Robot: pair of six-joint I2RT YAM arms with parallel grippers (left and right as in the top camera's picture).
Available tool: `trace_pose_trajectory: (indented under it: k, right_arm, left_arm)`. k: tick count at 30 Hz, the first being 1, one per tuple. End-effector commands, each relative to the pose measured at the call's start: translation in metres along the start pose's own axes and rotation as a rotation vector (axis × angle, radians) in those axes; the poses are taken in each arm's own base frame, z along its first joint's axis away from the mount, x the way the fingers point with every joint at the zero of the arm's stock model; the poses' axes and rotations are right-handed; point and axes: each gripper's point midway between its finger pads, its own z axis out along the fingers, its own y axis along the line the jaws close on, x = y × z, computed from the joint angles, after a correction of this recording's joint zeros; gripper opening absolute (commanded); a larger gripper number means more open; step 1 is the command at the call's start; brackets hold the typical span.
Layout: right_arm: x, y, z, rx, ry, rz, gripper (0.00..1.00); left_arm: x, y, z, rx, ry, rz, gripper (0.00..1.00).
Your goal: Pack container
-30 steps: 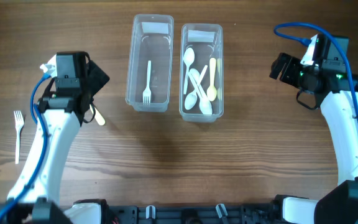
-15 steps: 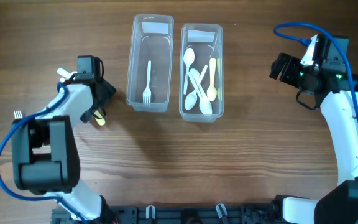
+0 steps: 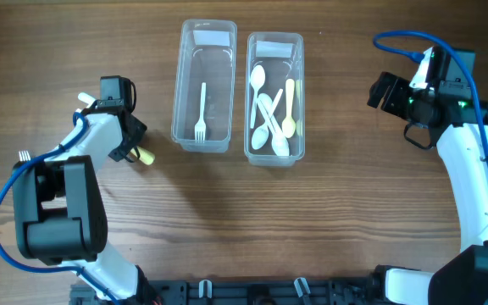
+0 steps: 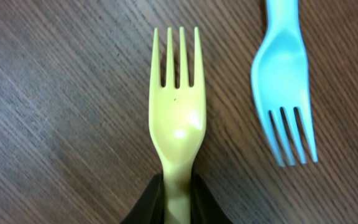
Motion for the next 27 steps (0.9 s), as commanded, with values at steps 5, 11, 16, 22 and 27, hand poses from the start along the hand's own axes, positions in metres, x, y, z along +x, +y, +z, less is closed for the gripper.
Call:
trace_pose_trajectory:
  k: [5,11,16,22,27]
  right_arm:
    - [-0.007,-0.001,-0.005,0.008,-0.025,-0.018,1.00]
    - [-0.007,-0.001,-0.005,0.008,-0.025,-0.018,1.00]
    - [-0.007,-0.001,-0.005,0.008,-0.025,-0.018,1.00]
    - [-0.007,-0.001,-0.005,0.008,-0.025,-0.018,1.00]
    - [-0.007,-0.001,-0.005,0.008,-0.025,-0.019,1.00]
  left_arm:
    - [0.015,0.020,0.000,-0.054,0.080,-0.007,0.04]
    - [-0.015,0.031,-0.060,0.027,-0.007,-0.075,0.04]
    - [-0.031,0.008,-0.133,0.260,-0.130,0.020,0.04]
    - [-0.004,-0.068,-0.226,0.708,-0.277,0.500,0.04]
    - [0.034,-0.106,-0.244,0.818,-0.326,0.757,0.04]
